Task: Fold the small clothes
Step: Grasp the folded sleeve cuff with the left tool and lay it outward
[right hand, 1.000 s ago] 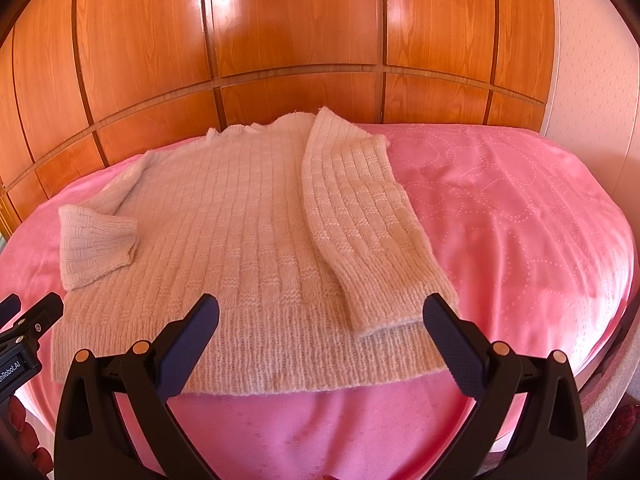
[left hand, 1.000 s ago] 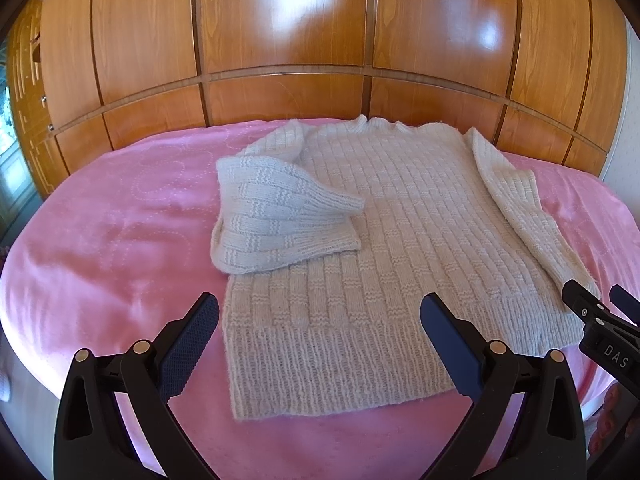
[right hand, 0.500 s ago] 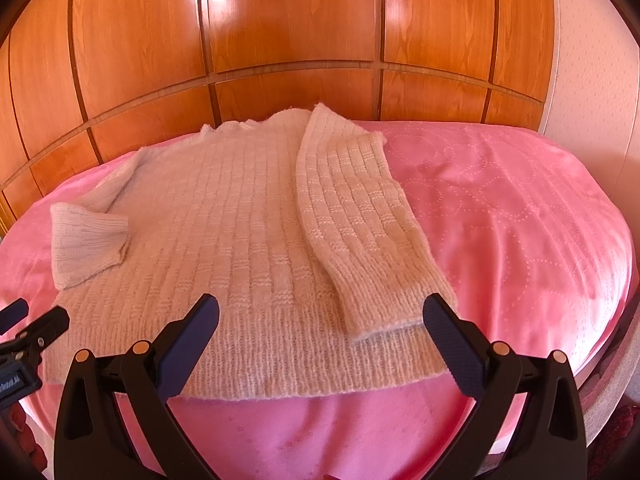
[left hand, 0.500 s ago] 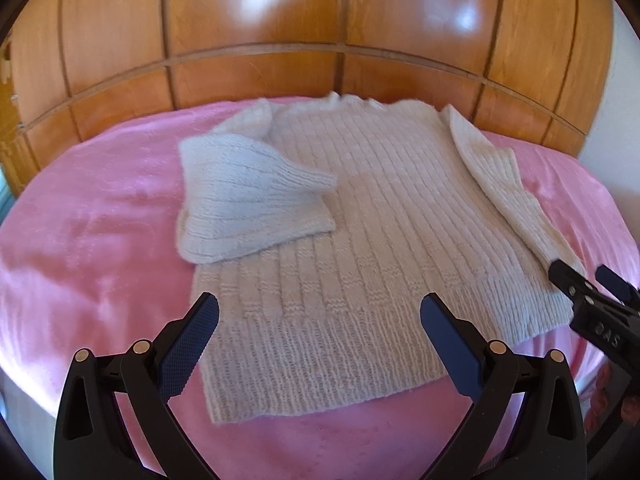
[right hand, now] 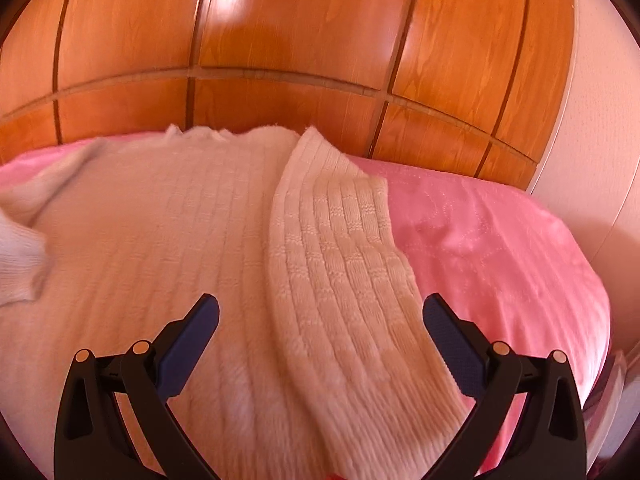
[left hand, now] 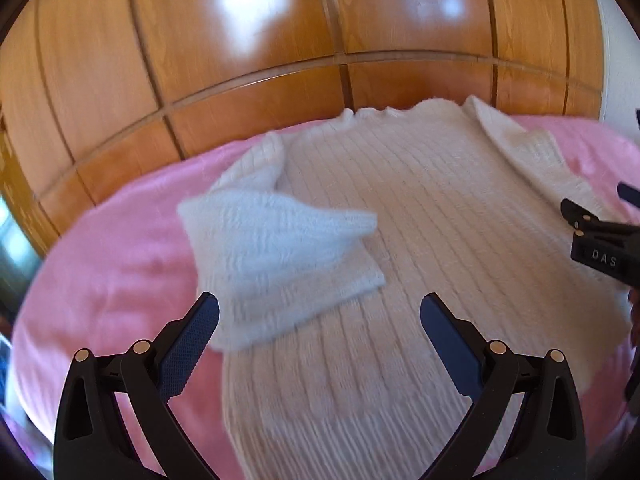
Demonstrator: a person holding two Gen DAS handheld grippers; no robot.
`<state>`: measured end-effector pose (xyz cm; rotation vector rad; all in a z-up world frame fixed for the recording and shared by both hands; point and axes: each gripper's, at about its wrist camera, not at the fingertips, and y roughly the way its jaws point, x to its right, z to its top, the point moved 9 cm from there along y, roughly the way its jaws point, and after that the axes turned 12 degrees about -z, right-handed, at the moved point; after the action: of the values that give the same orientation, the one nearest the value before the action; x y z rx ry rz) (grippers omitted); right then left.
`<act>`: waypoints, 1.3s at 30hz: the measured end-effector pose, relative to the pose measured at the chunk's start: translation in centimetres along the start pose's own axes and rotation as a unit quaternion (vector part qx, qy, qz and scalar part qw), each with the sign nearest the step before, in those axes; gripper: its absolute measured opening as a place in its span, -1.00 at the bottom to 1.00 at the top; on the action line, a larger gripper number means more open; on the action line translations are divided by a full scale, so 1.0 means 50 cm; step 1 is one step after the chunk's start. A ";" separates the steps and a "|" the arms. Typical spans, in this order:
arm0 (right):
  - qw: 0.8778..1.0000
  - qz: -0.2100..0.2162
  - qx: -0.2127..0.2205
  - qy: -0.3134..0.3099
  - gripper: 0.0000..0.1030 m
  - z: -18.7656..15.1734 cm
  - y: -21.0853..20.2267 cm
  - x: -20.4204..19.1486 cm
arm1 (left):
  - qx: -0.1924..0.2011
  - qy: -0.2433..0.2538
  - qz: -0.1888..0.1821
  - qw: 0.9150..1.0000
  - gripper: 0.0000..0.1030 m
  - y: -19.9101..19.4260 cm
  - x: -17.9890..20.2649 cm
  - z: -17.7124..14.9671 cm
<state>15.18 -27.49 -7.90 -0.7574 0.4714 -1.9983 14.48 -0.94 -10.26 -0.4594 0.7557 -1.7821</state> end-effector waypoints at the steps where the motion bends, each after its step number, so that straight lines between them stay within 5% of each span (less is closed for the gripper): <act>1: 1.000 -0.002 -0.007 -0.001 0.97 -0.004 0.017 -0.004 | -0.001 0.010 0.004 1.000 0.94 0.010 -0.001 0.006; 6: 0.999 -0.004 -0.047 -0.001 0.97 -0.041 0.065 -0.013 | -0.015 0.077 0.042 0.996 0.92 0.065 -0.001 0.025; 8: 0.999 -0.004 -0.046 0.001 0.97 -0.040 0.067 -0.012 | -0.026 0.087 0.053 0.994 0.76 0.086 -0.007 0.023; 10: 0.999 -0.005 -0.046 0.000 0.97 -0.039 0.069 -0.012 | -0.040 0.084 0.032 0.995 0.38 0.108 -0.009 0.018; 14: 0.999 -0.004 -0.047 0.000 0.97 -0.039 0.068 -0.014 | -0.055 0.045 -0.014 0.997 -0.04 0.132 -0.020 0.008; 16: 0.999 -0.003 -0.048 0.001 0.97 -0.041 0.067 -0.016 | -0.055 0.038 -0.034 0.997 -0.71 0.129 -0.019 0.008; 26: 0.999 -0.004 -0.048 0.002 0.97 -0.044 0.063 -0.018 | 0.032 -0.061 -0.019 0.997 -0.77 0.010 -0.180 0.068; 32: 0.999 -0.008 -0.047 -0.001 0.97 -0.047 0.058 -0.022 | 0.056 -0.152 0.035 0.986 -0.77 -0.043 -0.363 0.063; 39: 0.999 -0.011 -0.047 -0.002 0.97 -0.047 0.057 -0.022 | 0.094 -0.186 0.143 0.967 -0.78 -0.088 -0.568 0.042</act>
<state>15.79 -27.94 -11.70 -0.8283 0.5592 -2.0056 22.18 26.16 -4.13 -0.5109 0.3637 -1.4244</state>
